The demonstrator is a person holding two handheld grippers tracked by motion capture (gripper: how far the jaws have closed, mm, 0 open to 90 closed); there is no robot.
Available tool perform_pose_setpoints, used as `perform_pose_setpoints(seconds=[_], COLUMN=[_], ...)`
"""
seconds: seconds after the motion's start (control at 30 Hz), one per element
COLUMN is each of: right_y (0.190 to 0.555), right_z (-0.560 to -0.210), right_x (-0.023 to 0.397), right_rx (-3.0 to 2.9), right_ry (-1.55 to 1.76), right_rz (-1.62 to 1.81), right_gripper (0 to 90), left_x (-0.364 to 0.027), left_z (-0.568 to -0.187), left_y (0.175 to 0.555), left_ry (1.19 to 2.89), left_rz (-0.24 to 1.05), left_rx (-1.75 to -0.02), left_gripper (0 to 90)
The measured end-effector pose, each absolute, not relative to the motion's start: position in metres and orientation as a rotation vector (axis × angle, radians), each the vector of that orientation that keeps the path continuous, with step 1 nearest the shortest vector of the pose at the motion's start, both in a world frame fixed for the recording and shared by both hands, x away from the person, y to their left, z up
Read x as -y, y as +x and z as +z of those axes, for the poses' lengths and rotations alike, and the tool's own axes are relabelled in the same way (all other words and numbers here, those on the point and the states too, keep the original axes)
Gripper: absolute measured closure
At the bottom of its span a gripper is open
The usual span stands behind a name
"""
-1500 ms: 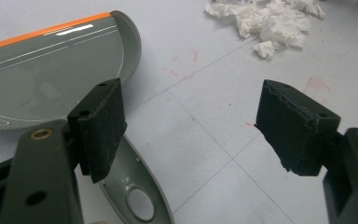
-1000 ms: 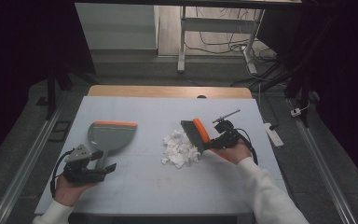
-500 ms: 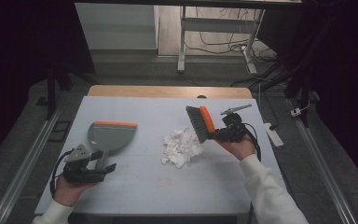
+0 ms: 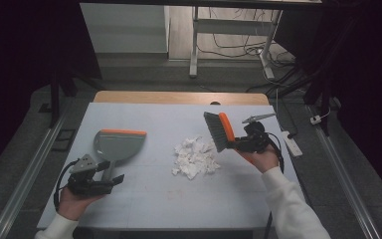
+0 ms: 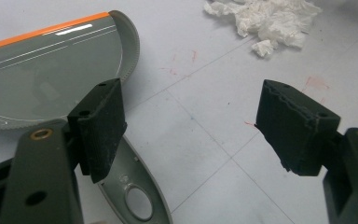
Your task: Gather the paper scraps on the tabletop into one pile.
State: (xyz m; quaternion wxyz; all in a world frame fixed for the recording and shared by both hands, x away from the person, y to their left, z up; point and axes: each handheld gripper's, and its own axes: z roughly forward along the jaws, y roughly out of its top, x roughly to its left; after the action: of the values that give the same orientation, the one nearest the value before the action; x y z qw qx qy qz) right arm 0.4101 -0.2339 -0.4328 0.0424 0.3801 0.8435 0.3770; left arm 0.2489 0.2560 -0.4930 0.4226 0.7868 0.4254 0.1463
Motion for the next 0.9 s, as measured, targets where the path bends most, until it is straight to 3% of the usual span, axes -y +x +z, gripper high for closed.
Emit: perform_pose_setpoints(seconds=[0.37,0.9], right_y=[0.397,0.347], right_z=[-0.440,-0.458], right_x=[0.255,0.301], right_rx=[-2.542,-2.456], right_ry=[1.131,1.024], right_rz=[1.166,1.178], right_gripper=[70.0,70.1], left_x=[-0.254,-0.248], left_z=[-0.493,-0.492], left_y=[0.250,0.252], left_ry=[1.970,1.980], left_rz=[0.360,0.356], left_rx=[-1.061,-1.046], left_gripper=[24.9,24.9])
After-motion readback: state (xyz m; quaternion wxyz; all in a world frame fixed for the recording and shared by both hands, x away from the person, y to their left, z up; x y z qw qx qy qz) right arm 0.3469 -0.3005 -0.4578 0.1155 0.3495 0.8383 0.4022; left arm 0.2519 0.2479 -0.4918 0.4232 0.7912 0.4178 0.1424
